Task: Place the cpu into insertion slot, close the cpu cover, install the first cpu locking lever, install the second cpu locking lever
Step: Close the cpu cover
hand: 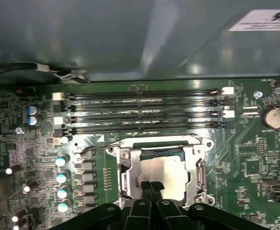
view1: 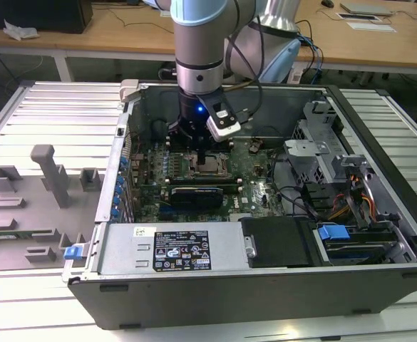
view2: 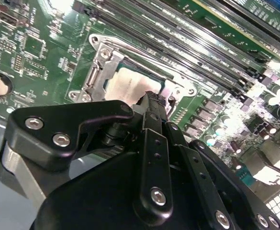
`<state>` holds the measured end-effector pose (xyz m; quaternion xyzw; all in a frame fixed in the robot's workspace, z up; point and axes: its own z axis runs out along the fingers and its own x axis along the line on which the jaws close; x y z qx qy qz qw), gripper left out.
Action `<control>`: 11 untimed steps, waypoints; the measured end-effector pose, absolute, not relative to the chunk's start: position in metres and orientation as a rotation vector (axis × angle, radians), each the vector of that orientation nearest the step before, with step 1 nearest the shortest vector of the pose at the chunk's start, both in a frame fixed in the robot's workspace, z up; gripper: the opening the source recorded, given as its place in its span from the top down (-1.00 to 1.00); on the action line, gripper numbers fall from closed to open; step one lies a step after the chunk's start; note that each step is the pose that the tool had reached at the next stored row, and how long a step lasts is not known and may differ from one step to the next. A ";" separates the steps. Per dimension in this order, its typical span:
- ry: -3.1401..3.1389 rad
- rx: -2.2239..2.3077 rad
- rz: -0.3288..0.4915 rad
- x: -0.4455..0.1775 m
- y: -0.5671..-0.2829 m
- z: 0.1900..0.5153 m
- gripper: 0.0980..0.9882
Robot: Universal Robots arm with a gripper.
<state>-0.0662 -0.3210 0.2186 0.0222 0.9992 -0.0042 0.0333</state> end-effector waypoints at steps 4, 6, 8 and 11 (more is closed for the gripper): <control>3.075 0.014 -0.006 -0.068 -0.322 0.216 0.98; 3.075 -0.014 -0.002 -0.069 -0.322 0.215 0.98; 3.075 -0.015 -0.002 -0.069 -0.322 0.215 0.98; 3.075 -0.015 -0.002 -0.070 -0.322 0.214 0.98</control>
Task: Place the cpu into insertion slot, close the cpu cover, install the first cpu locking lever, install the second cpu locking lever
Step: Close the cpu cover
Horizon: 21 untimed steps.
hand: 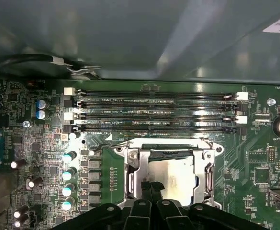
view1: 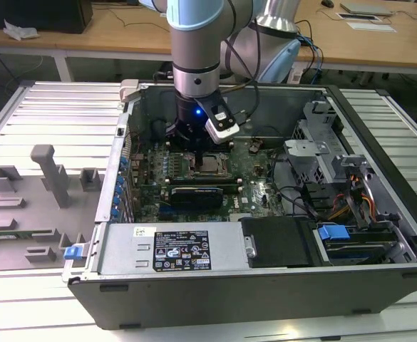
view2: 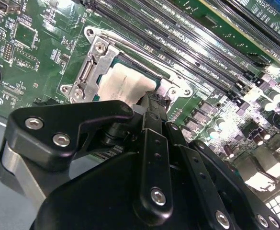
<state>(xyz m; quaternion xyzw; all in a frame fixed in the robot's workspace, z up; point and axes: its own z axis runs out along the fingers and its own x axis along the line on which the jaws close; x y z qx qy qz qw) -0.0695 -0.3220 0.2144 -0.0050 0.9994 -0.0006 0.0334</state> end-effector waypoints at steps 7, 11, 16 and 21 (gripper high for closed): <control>3.074 -0.033 -0.001 -0.073 -0.322 0.211 0.98; 3.074 -0.054 0.001 -0.076 -0.322 0.209 0.98; 3.074 -0.082 0.003 -0.078 -0.322 0.207 0.98; 3.073 -0.091 0.003 -0.071 -0.322 0.207 0.98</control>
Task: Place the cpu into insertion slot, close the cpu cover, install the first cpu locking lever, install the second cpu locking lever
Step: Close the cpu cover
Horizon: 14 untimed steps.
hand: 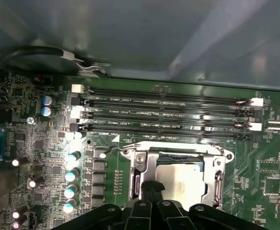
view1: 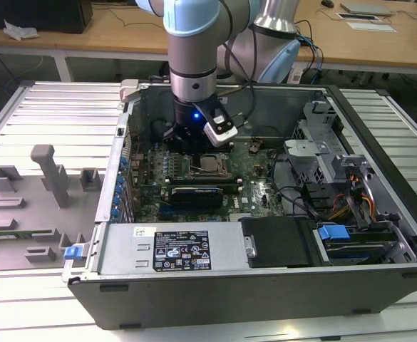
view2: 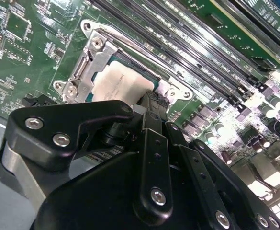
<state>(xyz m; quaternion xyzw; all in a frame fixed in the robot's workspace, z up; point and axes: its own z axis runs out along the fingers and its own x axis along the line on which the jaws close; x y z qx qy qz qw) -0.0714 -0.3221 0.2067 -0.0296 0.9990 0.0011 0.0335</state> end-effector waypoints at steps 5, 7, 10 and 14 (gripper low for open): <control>3.073 -0.106 0.004 -0.071 -0.322 0.208 0.98; 3.072 -0.117 0.005 -0.071 -0.322 0.210 0.98; 3.069 -0.127 0.010 -0.074 -0.322 0.209 0.98; 3.064 -0.135 0.040 -0.077 -0.322 0.209 0.98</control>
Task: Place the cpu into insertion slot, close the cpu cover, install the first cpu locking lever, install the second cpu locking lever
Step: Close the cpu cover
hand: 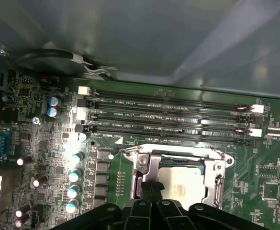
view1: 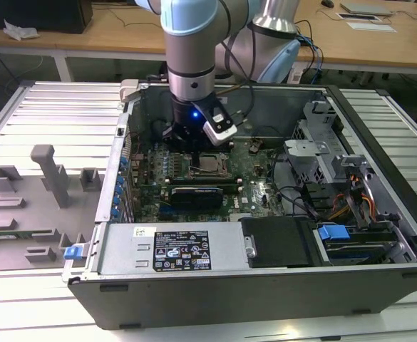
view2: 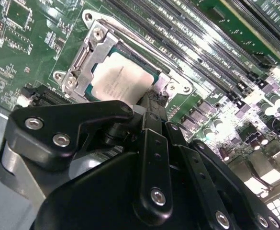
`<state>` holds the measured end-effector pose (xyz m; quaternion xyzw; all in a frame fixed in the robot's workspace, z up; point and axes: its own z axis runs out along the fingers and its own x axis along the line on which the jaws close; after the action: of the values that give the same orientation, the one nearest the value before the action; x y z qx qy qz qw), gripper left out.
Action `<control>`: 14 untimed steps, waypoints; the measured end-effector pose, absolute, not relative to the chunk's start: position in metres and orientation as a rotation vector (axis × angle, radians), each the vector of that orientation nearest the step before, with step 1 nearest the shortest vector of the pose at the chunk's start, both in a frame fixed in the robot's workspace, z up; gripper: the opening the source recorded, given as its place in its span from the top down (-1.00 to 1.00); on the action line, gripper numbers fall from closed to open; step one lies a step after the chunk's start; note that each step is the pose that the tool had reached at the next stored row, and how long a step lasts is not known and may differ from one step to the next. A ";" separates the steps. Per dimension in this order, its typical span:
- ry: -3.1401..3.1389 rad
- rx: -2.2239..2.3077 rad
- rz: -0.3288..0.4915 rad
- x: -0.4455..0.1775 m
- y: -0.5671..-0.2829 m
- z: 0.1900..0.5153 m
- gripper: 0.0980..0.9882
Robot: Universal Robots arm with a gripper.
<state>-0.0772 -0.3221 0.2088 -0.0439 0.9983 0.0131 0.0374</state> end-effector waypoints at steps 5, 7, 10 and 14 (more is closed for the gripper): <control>3.062 -0.143 0.060 -0.078 -0.322 0.205 0.98; 3.062 -0.144 0.061 -0.077 -0.322 0.205 0.98; 3.062 -0.143 0.061 -0.074 -0.322 0.205 0.98; 3.062 -0.143 0.061 -0.073 -0.322 0.208 0.98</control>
<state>-0.0731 -0.3221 0.2079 -0.0467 0.9980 0.0198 0.0380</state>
